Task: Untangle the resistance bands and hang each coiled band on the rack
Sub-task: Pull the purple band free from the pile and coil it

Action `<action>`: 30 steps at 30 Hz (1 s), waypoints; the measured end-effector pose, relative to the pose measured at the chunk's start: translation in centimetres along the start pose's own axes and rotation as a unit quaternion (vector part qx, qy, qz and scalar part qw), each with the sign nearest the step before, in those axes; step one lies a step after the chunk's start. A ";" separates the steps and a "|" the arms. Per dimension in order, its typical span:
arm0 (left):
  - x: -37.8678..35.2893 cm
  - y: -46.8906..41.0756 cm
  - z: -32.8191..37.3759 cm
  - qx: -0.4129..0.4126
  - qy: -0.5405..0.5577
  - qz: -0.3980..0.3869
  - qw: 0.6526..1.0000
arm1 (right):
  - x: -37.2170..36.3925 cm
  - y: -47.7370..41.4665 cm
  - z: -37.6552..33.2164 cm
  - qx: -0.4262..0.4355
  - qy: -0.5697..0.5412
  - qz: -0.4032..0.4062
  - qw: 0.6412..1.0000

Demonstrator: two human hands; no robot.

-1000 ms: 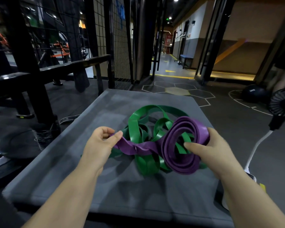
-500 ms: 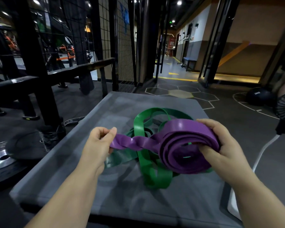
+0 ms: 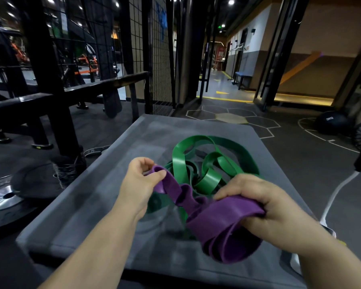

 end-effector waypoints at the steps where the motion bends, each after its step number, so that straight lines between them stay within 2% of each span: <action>1: -0.6 0.3 0.5 -0.018 -0.002 -0.022 1.000 | -0.5 -0.1 -0.3 0.008 -0.003 -0.018 1.000; 5: -2.4 1.5 2.0 -0.076 -0.051 -0.082 0.992 | -2.0 -0.1 -0.9 0.006 -0.030 -0.062 0.998; 12: -2.4 1.4 1.7 -0.038 -0.017 -0.099 0.994 | -1.3 -0.1 0.5 -0.048 -0.039 -0.043 0.997; 19: -3.5 2.7 2.0 -0.079 -0.097 -0.135 0.983 | -2.3 -0.3 0.7 -0.071 -0.035 -0.057 0.995; 25: -7.0 5.2 1.7 -0.024 -0.036 -0.239 0.970 | -2.9 -0.3 1.3 -0.097 -0.011 -0.016 0.995; 30: -7.4 5.9 0.5 0.079 0.011 -0.300 0.951 | -2.2 -0.2 1.5 -0.119 0.003 0.042 0.992</action>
Point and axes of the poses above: each hand's wrist, its own y-axis away from the middle knuckle, its own x-axis out of the back of the hand, z = x × y, the point moved 8 cm from there along -y, towards the middle knuckle, and after that the axes turned 3 degrees about -x, right-handed, at the moved point
